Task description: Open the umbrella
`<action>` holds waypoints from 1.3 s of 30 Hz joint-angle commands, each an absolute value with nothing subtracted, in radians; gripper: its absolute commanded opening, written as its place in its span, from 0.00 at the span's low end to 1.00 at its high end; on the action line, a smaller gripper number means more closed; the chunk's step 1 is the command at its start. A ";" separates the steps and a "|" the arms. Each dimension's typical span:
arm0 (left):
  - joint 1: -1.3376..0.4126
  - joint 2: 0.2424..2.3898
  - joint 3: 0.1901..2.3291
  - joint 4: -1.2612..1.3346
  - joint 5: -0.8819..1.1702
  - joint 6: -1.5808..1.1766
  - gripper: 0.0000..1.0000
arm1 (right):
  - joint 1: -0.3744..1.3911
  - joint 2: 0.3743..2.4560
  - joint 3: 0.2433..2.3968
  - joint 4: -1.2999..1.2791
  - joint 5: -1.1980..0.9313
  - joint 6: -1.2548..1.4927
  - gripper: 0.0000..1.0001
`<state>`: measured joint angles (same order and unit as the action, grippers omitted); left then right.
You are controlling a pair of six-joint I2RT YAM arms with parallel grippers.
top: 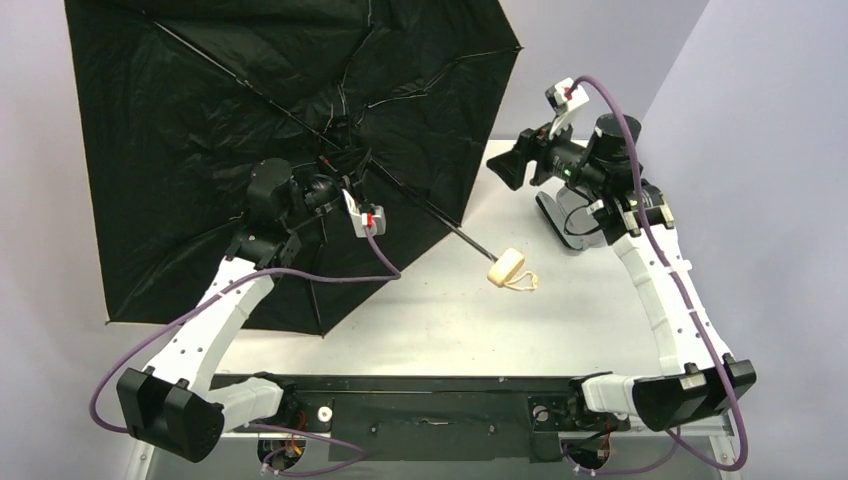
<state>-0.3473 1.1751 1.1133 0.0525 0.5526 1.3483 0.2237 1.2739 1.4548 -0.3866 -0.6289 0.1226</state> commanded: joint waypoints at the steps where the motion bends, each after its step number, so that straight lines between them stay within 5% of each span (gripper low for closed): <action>1: -0.352 1.131 1.152 0.044 0.585 1.583 0.00 | 0.296 1.331 1.628 -0.550 -0.771 0.116 0.68; 13: -0.360 1.155 1.077 0.047 0.532 1.825 0.00 | 0.511 1.426 1.802 -0.996 -0.781 -0.127 0.68; 26: -0.368 1.183 1.083 0.099 0.526 1.872 0.00 | 0.694 1.524 1.786 -1.027 -0.606 -0.170 0.71; 37: -0.376 1.196 1.109 0.084 0.579 1.818 0.00 | 0.706 1.637 1.818 -0.920 -0.759 0.005 0.46; 39: -0.376 1.198 1.116 0.072 0.603 1.815 0.00 | 0.701 1.664 1.832 -0.879 -0.815 0.074 0.31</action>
<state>-0.3706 1.2060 1.0645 0.0216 0.5312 1.8431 0.7021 1.6318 1.7741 -0.9932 -0.7128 -0.0612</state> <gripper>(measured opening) 0.095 0.425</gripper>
